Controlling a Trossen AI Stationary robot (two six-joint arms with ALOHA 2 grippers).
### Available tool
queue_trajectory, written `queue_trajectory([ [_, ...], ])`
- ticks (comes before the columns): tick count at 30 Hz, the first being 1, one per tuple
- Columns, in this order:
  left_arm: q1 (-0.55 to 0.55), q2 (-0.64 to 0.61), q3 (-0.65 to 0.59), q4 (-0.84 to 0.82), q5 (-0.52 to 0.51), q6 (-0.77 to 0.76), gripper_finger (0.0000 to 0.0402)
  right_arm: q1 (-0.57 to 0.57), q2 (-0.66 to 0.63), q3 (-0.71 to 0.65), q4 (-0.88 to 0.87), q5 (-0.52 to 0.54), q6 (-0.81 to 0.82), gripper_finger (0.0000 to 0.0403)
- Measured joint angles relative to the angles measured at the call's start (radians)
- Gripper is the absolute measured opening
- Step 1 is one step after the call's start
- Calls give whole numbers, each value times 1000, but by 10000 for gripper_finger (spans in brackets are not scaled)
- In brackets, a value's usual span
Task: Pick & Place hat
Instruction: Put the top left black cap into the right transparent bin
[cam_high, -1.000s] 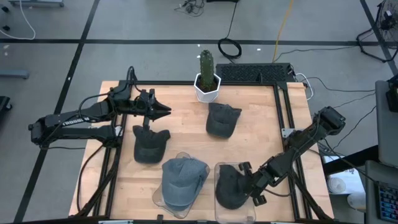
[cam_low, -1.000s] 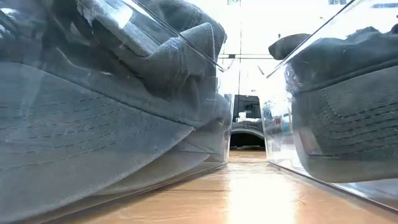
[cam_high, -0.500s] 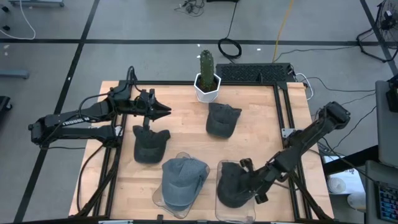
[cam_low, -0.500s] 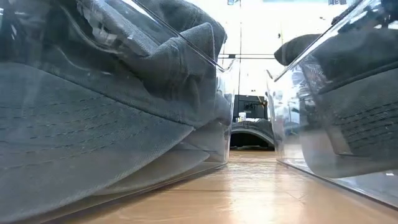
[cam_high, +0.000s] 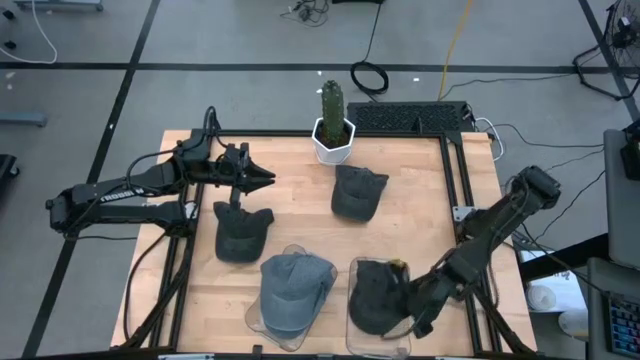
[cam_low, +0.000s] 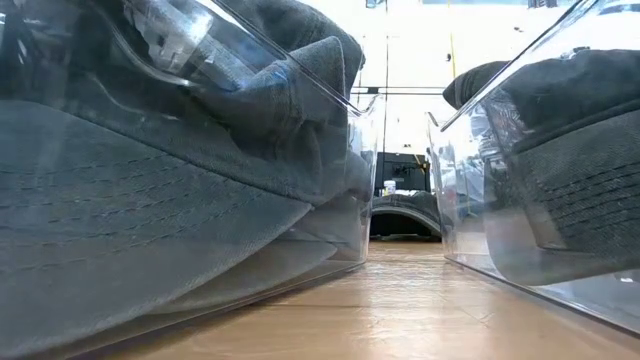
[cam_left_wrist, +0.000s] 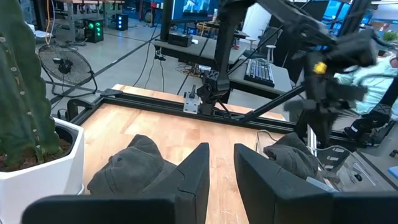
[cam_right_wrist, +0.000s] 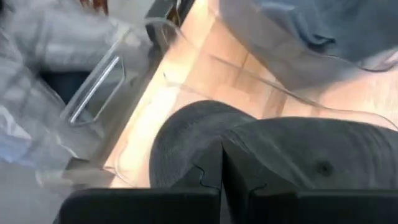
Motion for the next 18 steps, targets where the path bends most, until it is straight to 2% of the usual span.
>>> queue_trajectory([
  [4, 0, 0, 0, 0, 0, 0, 82, 13, 126, 96, -129, -37, 21, 0],
  [9, 0, 0, 0, 0, 0, 0, 82, 11, 229, 102, -255, -81, 131, 0],
  [18, 0, 0, 0, 0, 0, 0, 83, -10, 294, 104, -219, -108, 83, 0],
])
